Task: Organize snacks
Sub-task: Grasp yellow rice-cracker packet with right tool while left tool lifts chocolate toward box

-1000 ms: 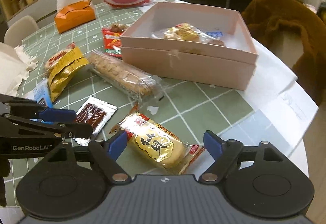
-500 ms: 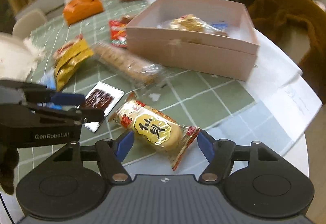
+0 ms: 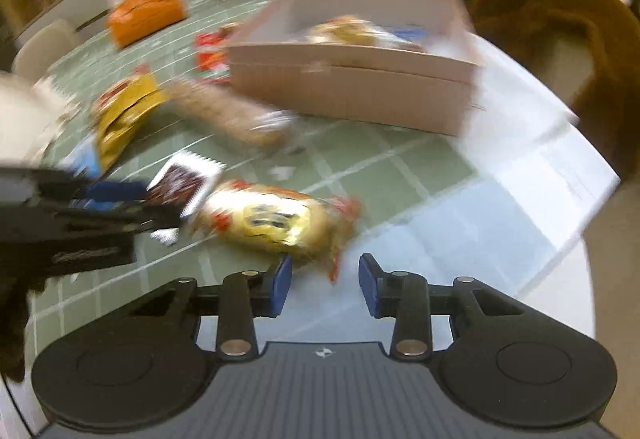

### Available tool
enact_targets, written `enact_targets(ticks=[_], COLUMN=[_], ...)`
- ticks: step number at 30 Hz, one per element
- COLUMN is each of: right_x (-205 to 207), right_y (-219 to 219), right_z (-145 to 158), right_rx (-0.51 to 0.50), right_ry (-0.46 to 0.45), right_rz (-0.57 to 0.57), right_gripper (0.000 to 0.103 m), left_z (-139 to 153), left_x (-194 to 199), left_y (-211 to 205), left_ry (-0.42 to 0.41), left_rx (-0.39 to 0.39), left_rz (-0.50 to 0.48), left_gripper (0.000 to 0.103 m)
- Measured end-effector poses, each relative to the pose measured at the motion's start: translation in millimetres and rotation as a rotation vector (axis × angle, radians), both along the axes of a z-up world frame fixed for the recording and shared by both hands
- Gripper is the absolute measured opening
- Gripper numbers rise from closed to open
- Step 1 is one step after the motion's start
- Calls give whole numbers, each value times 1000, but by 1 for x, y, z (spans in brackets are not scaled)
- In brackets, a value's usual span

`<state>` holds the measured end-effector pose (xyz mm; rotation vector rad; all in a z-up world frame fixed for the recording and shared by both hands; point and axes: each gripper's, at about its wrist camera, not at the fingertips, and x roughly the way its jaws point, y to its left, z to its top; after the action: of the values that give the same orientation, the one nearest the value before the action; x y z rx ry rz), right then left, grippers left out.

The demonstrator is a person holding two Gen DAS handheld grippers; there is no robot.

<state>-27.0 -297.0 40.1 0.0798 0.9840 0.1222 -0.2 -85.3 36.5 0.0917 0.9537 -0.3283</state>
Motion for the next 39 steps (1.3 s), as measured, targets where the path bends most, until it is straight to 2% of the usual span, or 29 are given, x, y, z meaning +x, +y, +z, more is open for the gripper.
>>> enact_targets(ticks=[4, 10, 12, 14, 18, 20, 24, 27, 29, 35, 37, 39], right_x=[2, 0, 2, 6, 10, 12, 14, 19, 23, 38, 45, 51], right_y=[-10, 4, 10, 11, 10, 6, -6, -6, -4, 15, 18, 24], right_z=[0, 4, 9, 14, 23, 21, 16, 20, 24, 12, 4, 2], right_rx=[37, 162, 156, 139, 50, 28, 63, 50, 84, 219, 282, 279], right_ry=[7, 43, 29, 3, -49, -54, -50, -52, -29, 182, 226, 214], right_rz=[-43, 49, 54, 44, 31, 20, -32, -43, -43, -107, -120, -133], right_gripper=[37, 38, 43, 53, 63, 64, 64, 63, 64, 64, 64, 69], left_z=[1, 1, 1, 1, 1, 1, 0, 1, 1, 2, 2, 2], left_x=[-6, -14, -15, -15, -15, -16, -17, -16, -17, -20, -20, -20], left_y=[-7, -6, -3, -2, -2, -4, -4, -2, 0, 7, 10, 11], left_ry=[5, 6, 5, 7, 1, -5, -7, -3, 0, 3, 5, 5], left_rx=[1, -4, -9, -17, -4, 5, -1, -11, -16, 5, 3, 0], left_rz=[-49, -45, -40, -39, -41, -41, -38, -35, -30, -2, 0, 2], left_gripper=[44, 44, 44, 44, 44, 44, 44, 44, 44, 44, 44, 44])
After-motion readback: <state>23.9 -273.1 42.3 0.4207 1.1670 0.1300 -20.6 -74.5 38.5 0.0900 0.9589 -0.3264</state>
